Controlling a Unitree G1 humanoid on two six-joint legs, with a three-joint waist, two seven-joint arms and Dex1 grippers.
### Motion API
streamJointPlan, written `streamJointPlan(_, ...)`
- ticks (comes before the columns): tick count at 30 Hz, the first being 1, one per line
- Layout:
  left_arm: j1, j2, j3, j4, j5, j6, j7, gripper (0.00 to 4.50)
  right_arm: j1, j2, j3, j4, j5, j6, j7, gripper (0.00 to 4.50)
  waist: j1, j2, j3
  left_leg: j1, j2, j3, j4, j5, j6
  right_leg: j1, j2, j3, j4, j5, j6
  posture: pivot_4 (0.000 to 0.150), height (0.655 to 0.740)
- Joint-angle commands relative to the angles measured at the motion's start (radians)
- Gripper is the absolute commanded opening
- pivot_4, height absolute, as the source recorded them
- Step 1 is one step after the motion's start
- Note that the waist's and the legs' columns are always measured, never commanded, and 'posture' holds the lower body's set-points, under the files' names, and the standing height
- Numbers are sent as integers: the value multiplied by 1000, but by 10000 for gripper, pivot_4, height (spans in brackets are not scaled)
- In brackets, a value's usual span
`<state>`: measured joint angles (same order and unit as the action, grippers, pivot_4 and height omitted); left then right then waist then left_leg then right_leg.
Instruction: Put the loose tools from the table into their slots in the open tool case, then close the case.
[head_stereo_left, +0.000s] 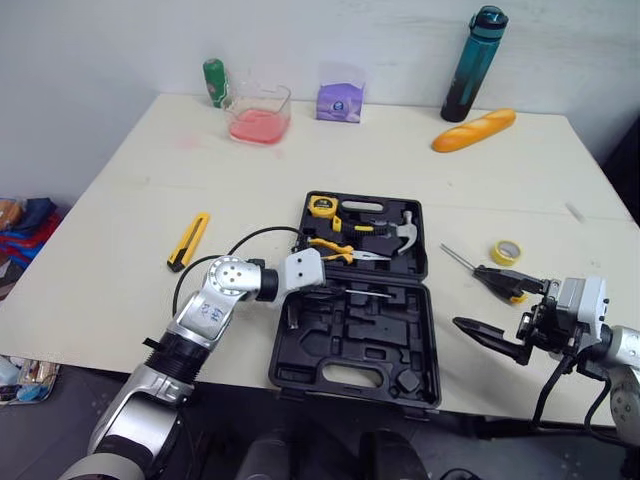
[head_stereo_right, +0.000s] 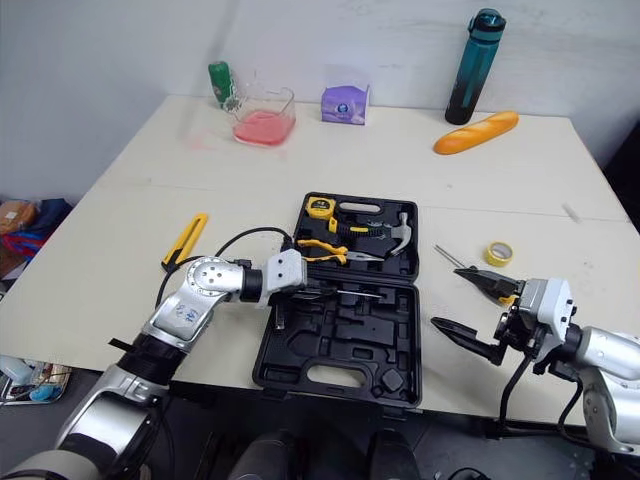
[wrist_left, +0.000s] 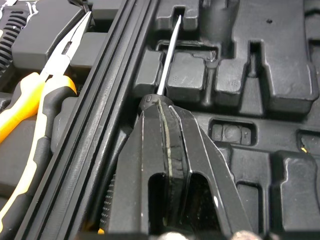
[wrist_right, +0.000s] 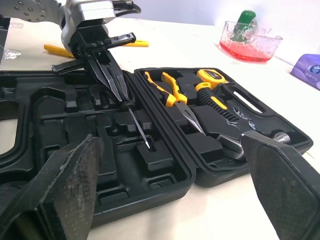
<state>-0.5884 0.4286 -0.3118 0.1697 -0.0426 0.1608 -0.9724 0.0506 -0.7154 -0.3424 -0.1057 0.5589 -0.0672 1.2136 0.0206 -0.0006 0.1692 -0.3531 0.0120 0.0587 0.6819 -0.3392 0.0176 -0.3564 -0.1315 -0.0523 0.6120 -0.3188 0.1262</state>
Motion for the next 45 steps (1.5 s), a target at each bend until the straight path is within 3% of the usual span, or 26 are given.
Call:
streamJointPlan(1,10,-2,78,-36,-79,-1,-10,1368,4,6,-21,3,13,-20,-1,45000,-3,0,2,-1,0,0,0,0,0,-1,0,0,0,0,0,1500,7400)
streamJointPlan(5,3,12,170,-132,-198,43,-36,1368,16,-2,-50,18,24,-20,-5,45000,-8,-1,8,-4,0,0,-1,1,-1,-5,0,0,0,0,0,1500,7400)
streamJointPlan(9,33,115,297,-213,-278,88,-54,1368,25,-18,-112,59,34,-23,-12,45000,-16,0,8,-6,1,0,-1,1,-1,-6,1,-2,-2,0,0,1500,7400)
streamJointPlan(10,56,151,339,-225,-294,86,-59,3622,28,-23,-129,73,32,-27,-11,45000,-22,0,8,-6,1,0,-1,1,-1,-6,1,-4,-3,0,0,1500,7400)
streamJointPlan(12,106,217,415,-237,-323,94,-69,9407,31,-29,-161,101,29,-36,-13,45000,-24,0,8,-5,1,2,-3,1,-1,-5,2,-8,-5,0,0,1500,7400)
streamJointPlan(19,368,402,671,-176,-309,69,-49,41929,15,-34,-292,303,-4,-142,-81,45000,-24,0,13,-4,1,2,-6,-1,-1,-5,0,-8,-6,0,0,1500,7400)
streamJointPlan(20,423,419,728,-155,-294,52,-28,44368,19,-38,-315,355,-18,-175,-92,45000,-25,-1,13,-4,1,1,-8,-1,-1,-5,-1,-7,-7,0,0,1500,7400)
streamJointPlan(24,563,393,926,-81,-284,2,117,44368,24,-50,-376,520,-51,-285,-128,45000,-21,-1,13,-3,1,1,-19,-1,-4,-7,-1,-2,-13,-2,-3,1500,7400)
streamJointPlan(30,736,327,1112,-70,-284,-18,268,44368,39,-74,-432,756,-88,-418,-188,45000,-29,-1,14,-5,3,8,-21,-3,-4,-13,-2,-6,-13,-2,-4,1500,7400)
streamJointPlan(36,838,293,1149,-58,-264,-10,350,44368,54,-97,-439,905,-98,-494,-216,45000,-31,-2,14,-3,3,11,-20,-5,-7,-12,-3,-9,-12,-2,-3,1500,7400)
streamJointPlan(45,839,273,1104,-167,-314,38,352,44368,5,-81,-393,913,-99,-510,-234,45000,-49,-1,14,-1,4,10,-20,-5,-11,-12,-4,-6,-8,-2,-4,1500,7400)
